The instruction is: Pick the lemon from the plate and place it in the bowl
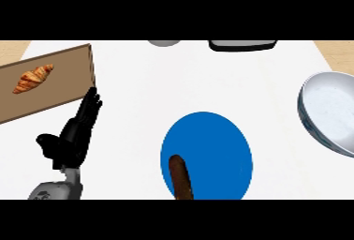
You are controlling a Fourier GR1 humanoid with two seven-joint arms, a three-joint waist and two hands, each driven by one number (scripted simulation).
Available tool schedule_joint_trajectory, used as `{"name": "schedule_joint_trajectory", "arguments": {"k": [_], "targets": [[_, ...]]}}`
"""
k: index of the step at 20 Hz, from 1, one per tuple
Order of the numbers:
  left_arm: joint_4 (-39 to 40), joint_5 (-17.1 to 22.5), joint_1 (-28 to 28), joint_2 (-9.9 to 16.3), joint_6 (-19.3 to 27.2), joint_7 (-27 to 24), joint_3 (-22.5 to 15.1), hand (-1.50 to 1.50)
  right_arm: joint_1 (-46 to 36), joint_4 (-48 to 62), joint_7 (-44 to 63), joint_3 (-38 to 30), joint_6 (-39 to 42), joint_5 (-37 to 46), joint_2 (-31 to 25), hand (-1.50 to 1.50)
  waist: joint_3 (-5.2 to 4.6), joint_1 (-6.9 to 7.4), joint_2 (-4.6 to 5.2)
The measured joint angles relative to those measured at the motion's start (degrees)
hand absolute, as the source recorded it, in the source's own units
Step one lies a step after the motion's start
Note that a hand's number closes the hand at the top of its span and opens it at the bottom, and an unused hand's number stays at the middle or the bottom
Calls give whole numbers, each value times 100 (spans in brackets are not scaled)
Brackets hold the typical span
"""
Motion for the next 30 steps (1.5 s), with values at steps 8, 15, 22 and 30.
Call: {"name": "schedule_joint_trajectory", "arguments": {"k": [8, 15, 22, 30], "targets": [[15, -55, -163, -28, 22, 102, -25, 0, 884, -888, 513, -2628, 473, -1546, -161, 150, -13, 73, 31], [146, -103, -285, -133, -2, 21, -117, 0, 456, -699, 1716, -4079, 788, -2347, -307, 150, -14, 245, 68], [59, -128, -303, -177, -59, 133, -198, 0, -622, -329, 3115, -4299, 608, -2934, -810, 150, -5, 375, 87], [226, -132, -465, -211, -152, 38, -214, 0, -1847, 892, 3292, -3348, -52, -1389, -1461, 150, 5, 532, 129]]}}
